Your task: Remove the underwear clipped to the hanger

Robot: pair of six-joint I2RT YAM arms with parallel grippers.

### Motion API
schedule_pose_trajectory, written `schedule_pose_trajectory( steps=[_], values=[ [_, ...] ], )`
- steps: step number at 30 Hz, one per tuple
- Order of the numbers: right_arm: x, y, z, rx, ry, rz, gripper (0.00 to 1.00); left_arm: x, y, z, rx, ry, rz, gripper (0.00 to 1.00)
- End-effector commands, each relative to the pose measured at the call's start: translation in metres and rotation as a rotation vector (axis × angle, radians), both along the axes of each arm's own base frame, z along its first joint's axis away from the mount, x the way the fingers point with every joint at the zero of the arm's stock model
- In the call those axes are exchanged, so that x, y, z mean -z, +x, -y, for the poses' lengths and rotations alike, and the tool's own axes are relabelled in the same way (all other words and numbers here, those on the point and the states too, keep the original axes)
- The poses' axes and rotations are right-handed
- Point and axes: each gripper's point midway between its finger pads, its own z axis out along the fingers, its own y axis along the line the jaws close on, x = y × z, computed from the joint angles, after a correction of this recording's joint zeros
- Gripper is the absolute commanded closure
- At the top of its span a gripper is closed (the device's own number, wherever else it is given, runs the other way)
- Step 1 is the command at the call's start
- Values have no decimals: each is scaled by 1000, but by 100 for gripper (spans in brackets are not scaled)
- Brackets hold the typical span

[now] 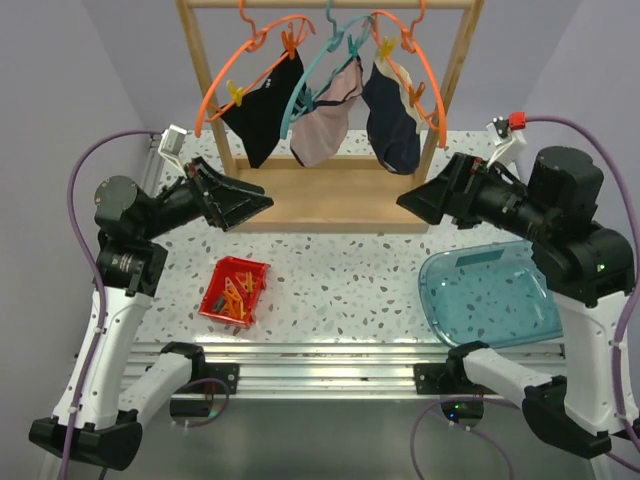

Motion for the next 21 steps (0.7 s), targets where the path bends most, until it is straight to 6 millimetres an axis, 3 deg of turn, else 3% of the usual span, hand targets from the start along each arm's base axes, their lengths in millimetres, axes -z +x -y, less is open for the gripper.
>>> schedule_pose_trajectory(
  steps=[1,4,7,13,14,15,21],
  values=[
    [42,10,79,272,-452,-15,1,-6,-11,4,59,16,43,0],
    [50,20,128,458,-669,-9,1,-4,-11,5,67,10,31,0],
    [33,34,150,560,-746,92,1,-7,-9,6,67,5,55,0],
    [-26,69,138,582,-689,323,2,6,-1,6,36,39,19,0],
    [-21,85,132,562,-709,301,1,7,0,5,26,51,30,0],
    [-33,87,130,560,-696,326,1,11,1,4,16,64,8,0],
    [-34,137,97,469,-666,336,1,16,5,3,-11,88,7,0]
  ],
)
